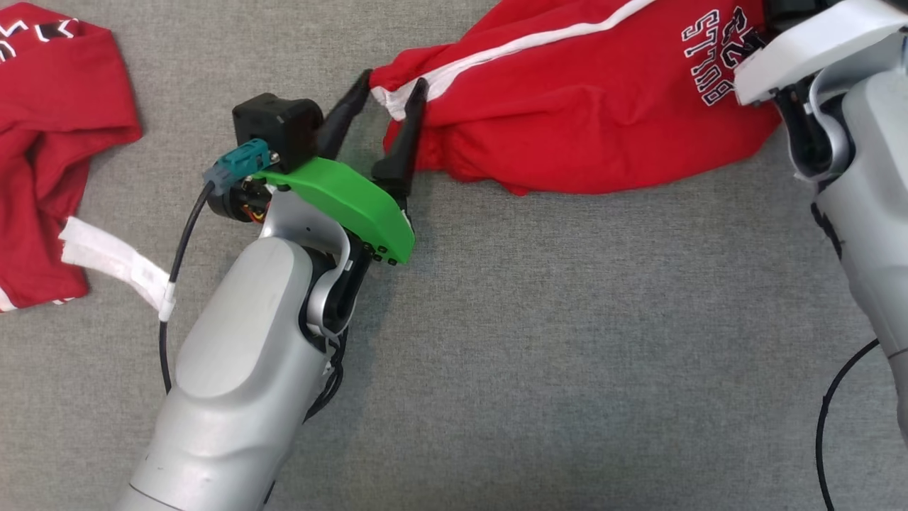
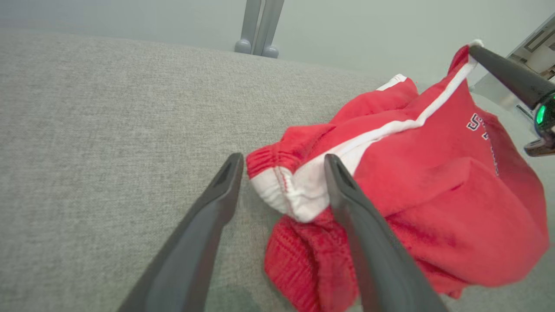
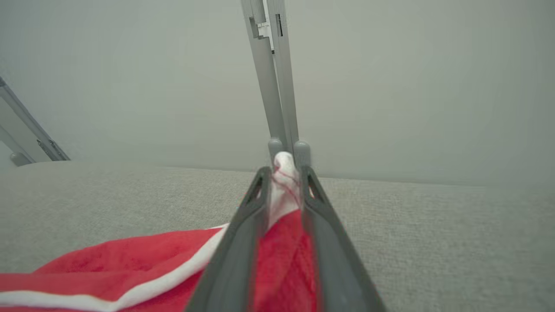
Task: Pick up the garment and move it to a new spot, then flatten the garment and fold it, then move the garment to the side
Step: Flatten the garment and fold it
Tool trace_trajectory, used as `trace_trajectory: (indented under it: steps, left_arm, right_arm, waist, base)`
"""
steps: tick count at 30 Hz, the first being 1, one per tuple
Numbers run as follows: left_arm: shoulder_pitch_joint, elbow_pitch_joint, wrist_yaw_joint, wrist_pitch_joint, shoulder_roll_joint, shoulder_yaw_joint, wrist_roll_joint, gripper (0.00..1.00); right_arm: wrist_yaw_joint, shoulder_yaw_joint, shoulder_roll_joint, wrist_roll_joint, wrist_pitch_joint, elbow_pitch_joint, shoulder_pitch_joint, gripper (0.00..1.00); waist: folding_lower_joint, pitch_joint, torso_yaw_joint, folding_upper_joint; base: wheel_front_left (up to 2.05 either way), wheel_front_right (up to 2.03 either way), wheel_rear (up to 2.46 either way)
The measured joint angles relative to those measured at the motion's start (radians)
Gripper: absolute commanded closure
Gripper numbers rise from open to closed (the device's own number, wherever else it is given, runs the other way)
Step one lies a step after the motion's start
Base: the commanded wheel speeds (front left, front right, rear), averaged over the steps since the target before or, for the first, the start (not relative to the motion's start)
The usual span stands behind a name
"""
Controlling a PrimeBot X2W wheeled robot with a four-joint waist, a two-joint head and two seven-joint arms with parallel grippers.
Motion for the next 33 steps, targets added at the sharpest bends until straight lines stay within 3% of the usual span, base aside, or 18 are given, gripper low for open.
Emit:
trace_trajectory:
  steps: [4,8,16,24,33]
  left_arm:
    - [0.012,-0.008,0.025,-0.098,0.000,0.002,0.033,0.00]
    - [0.060,-0.040,0.083,-0.203,0.012,0.013,0.089,0.00]
    - [0.169,-0.160,0.188,-0.266,0.055,0.098,0.166,0.00]
    - [0.296,-0.253,0.201,-0.271,0.087,0.201,0.224,0.00]
    - [0.429,-0.256,0.195,-0.271,0.076,0.240,0.256,0.00]
  right_arm:
    - [0.000,-0.070,-0.008,-0.059,-0.004,-0.148,0.045,0.00]
    - [0.000,-0.128,-0.001,-0.114,-0.004,-0.270,0.166,0.00]
    - [0.000,-0.199,0.032,-0.159,-0.004,-0.440,0.379,0.00]
    - [0.000,-0.244,0.077,-0.170,-0.004,-0.515,0.577,0.00]
    - [0.000,-0.245,0.095,-0.186,-0.004,-0.565,0.725,0.00]
  waist:
    - [0.0000,-0.013,-0.010,0.0000]
    - [0.0000,-0.036,-0.020,0.0000]
    - [0.0000,-0.096,-0.055,0.0000]
    - [0.0000,-0.153,-0.107,0.0000]
    - [0.0000,-0.227,-0.155,0.0000]
  base:
    - [0.00,0.00,0.00]
    - [0.00,0.00,0.00]
    - [0.00,0.00,0.00]
    - [0.00,0.00,0.00]
    - [0.00,0.00,0.00]
